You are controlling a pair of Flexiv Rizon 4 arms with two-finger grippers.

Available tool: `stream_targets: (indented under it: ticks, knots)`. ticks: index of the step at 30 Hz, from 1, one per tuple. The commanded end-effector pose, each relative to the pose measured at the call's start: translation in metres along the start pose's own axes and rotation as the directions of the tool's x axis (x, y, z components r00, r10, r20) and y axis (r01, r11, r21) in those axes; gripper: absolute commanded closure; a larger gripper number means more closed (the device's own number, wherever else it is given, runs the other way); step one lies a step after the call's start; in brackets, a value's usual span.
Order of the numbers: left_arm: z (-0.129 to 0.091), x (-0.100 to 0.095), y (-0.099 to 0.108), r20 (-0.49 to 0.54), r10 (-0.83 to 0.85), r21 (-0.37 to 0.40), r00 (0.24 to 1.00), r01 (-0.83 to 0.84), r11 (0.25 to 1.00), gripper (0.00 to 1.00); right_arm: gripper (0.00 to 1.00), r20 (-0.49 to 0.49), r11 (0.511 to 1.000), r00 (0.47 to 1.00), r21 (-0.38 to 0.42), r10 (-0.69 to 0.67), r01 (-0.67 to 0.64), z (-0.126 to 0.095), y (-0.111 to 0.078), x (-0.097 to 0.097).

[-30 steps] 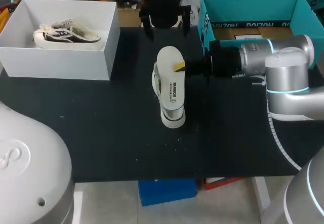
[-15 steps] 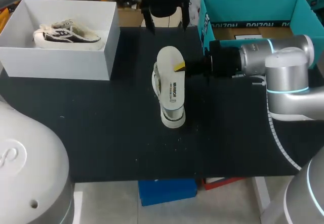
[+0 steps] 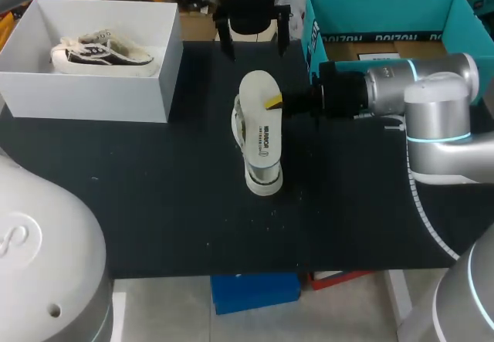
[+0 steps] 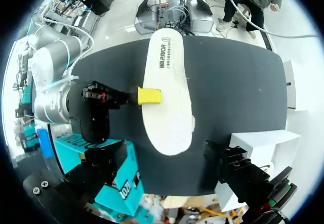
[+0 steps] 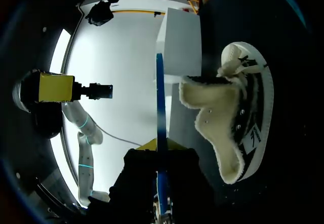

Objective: Take the shoe out of the shoebox, open the shoe tongue, remove and reinsert the insole, then place the shoe into the shoebox

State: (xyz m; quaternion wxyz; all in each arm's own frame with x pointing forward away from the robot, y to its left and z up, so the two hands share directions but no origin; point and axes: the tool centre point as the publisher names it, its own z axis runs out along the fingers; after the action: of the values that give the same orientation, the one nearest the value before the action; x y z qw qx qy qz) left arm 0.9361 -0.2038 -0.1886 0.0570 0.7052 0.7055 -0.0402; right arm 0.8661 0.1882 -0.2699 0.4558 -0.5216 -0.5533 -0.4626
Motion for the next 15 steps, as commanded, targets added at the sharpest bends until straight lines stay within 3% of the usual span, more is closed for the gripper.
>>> stream_targets:
  ticks: [1,15]
  knots:
    - [0.002,0.006,-0.027,0.008,-0.012,-0.027,1.000,0.012,1.000,0.00,1.00,0.001,1.000,1.000,-0.002,0.000,0.000,0.001,0.000,0.000]
    - [0.018,0.009,-0.092,0.000,-0.052,-0.026,0.999,0.052,0.998,0.00,1.00,0.001,1.000,1.000,-0.002,0.000,0.000,0.001,0.000,0.000]
